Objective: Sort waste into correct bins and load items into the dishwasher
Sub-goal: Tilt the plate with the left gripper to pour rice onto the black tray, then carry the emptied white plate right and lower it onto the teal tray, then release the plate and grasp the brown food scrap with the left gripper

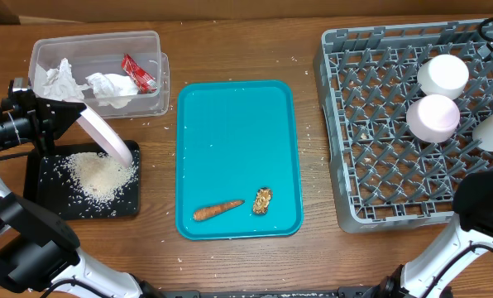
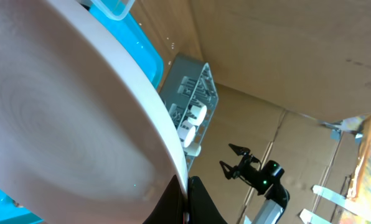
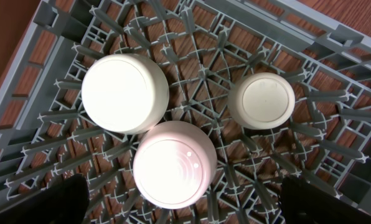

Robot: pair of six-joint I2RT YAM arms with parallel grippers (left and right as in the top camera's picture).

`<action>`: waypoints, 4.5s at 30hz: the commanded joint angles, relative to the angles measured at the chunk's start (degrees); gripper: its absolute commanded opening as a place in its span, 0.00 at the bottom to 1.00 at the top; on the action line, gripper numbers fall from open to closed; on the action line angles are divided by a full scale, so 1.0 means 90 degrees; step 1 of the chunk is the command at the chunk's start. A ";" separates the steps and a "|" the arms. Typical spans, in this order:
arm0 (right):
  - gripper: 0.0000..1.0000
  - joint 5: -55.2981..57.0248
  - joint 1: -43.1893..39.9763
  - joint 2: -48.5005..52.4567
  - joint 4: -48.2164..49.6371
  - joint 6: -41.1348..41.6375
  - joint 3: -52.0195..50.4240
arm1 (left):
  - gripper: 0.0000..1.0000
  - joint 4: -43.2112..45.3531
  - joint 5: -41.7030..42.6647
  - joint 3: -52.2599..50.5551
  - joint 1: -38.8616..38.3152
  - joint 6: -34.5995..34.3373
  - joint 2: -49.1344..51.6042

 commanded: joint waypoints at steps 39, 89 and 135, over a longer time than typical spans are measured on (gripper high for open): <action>1.00 -0.0005 0.0010 -0.0041 0.0017 0.0053 0.0085 | 0.04 0.2506 -0.6841 -0.0051 -0.6710 -0.2841 -0.0393; 1.00 -0.0005 0.0010 -0.0041 0.0017 0.0053 0.0085 | 0.43 0.1736 -0.6428 0.0712 -0.8199 -0.1460 0.1292; 1.00 -0.0005 0.0010 -0.0041 0.0017 0.0053 0.0085 | 0.62 0.3128 -0.7196 -0.2254 -0.9683 -0.1668 0.1311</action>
